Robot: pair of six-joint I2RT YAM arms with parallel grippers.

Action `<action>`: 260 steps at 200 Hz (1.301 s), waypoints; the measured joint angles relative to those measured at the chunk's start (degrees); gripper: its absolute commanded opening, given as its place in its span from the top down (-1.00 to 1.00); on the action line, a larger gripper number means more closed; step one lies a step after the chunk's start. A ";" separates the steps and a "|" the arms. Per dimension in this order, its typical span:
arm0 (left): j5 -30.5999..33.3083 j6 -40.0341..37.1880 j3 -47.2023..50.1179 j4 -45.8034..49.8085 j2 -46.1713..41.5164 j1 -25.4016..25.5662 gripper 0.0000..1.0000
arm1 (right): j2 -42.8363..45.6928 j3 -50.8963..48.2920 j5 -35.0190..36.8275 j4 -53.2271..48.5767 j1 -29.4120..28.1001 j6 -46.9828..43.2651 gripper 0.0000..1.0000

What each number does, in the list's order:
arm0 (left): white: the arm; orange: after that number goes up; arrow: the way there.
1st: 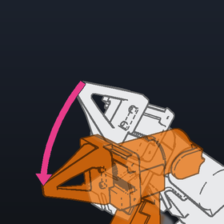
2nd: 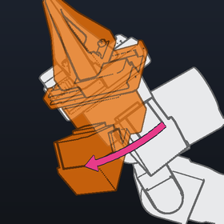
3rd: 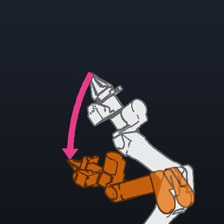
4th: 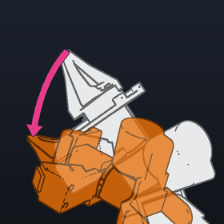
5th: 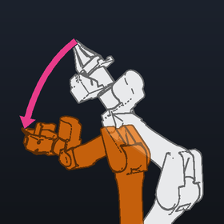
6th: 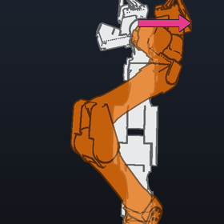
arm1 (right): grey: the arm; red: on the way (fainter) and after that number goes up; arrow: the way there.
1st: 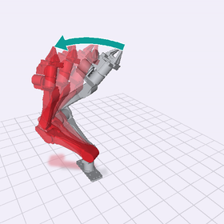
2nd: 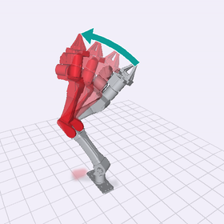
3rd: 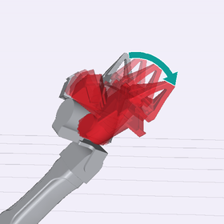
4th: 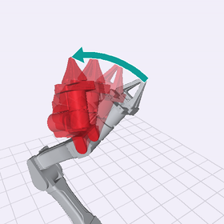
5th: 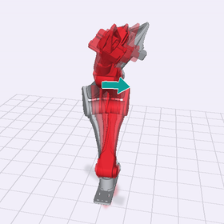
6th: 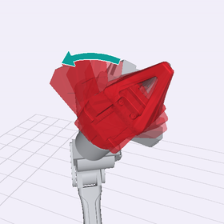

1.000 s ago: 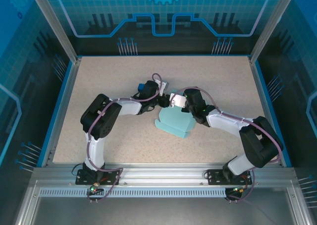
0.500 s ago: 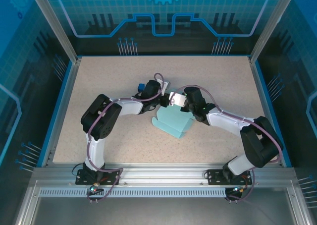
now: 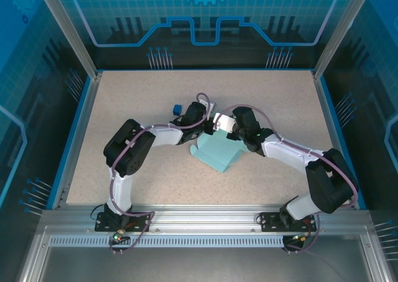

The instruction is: Fold the paper box

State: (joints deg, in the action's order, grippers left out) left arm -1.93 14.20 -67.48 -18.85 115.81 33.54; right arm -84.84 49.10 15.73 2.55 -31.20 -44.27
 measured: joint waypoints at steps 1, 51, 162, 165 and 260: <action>0.11 0.17 -0.11 0.02 0.04 0.00 0.42 | 0.00 0.00 -0.02 -0.02 0.02 0.02 1.00; 0.02 0.55 -1.62 0.83 0.76 0.52 0.66 | 1.40 -0.04 -2.21 -0.61 1.29 2.12 1.00; 17.66 1.49 -6.16 10.88 0.76 0.52 0.95 | 5.22 -0.87 -5.51 -5.75 0.72 13.29 1.00; 17.84 1.55 -6.19 10.93 0.76 0.44 0.95 | 5.22 -0.98 -5.42 -5.81 0.70 13.49 1.00; 4.17 -7.32 -4.61 14.36 -2.25 -1.62 1.00 | 8.37 5.07 -4.39 -13.97 1.64 17.11 0.00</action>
State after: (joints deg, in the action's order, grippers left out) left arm 2.24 6.87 -72.10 -4.49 113.56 31.92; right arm -76.47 54.17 11.33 -11.42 -29.56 -27.16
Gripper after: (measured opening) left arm 0.103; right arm 0.456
